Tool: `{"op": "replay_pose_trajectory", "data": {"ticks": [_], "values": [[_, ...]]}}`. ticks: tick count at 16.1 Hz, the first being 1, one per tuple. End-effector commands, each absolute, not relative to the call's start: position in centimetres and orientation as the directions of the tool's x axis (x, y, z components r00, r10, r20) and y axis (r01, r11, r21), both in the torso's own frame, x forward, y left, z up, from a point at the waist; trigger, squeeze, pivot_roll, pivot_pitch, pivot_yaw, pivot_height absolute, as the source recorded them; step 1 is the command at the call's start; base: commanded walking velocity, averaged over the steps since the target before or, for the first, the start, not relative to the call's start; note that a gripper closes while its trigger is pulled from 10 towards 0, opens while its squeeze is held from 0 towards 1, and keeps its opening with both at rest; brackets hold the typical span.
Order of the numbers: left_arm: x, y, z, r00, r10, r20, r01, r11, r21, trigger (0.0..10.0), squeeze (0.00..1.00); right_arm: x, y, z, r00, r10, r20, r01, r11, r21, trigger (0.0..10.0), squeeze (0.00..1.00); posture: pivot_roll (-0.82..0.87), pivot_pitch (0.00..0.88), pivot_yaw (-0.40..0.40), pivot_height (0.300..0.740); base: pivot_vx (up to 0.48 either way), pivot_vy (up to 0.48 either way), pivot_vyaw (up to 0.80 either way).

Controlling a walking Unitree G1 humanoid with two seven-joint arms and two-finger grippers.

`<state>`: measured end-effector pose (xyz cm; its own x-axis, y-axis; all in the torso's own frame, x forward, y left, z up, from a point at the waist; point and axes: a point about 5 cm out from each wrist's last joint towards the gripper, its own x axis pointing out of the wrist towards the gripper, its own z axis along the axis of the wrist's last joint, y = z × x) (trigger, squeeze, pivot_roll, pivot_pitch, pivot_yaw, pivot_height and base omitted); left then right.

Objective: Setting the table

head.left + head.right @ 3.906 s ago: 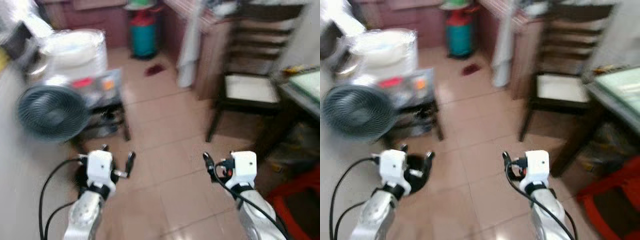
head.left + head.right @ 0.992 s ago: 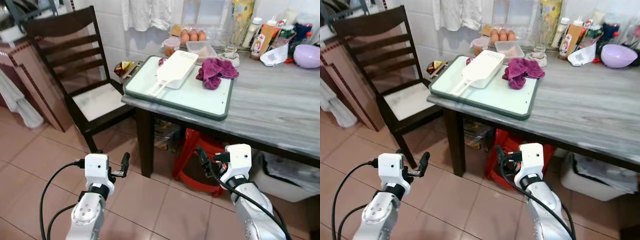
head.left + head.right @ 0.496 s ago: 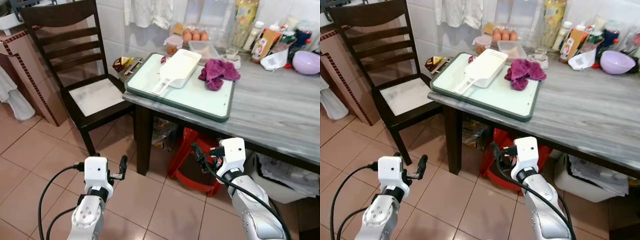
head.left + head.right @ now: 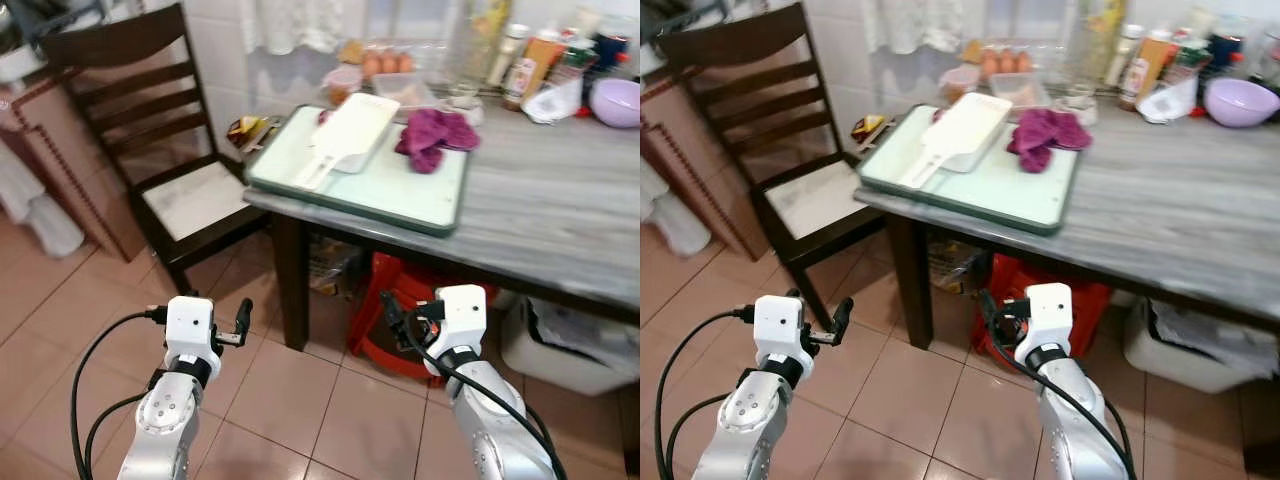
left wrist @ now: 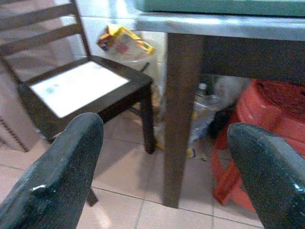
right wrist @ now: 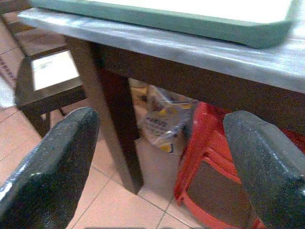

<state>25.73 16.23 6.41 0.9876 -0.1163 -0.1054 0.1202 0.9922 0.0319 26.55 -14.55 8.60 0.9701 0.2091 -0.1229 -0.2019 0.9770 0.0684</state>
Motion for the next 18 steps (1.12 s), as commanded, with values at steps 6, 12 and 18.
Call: {"op": "replay_pose_trajectory", "data": {"ticks": [6,12,18], "values": [[25.39,16.08,5.61,0.98,-0.126,-0.153,0.133,0.991,0.033,10.0,0.0,26.49,-15.19,8.53,0.977,0.175,-0.118,-0.168,0.983,0.071,10.0,0.0,-0.09,0.093,0.024,0.74,0.0,0.0,-0.49],[25.28,16.01,5.54,0.98,-0.121,-0.157,0.127,0.992,0.027,10.0,0.0,26.57,-15.24,8.66,0.977,0.178,-0.115,-0.171,0.983,0.067,10.0,0.0,-0.09,0.098,0.017,0.74,-0.179,0.0,-0.16],[25.49,16.08,5.66,0.979,-0.129,-0.158,0.135,0.99,0.031,10.0,0.0,26.56,-15.28,8.68,0.98,0.167,-0.11,-0.16,0.985,0.07,10.0,0.0,-0.09,0.096,0.026,0.74,-0.314,0.0,0.0]]}}
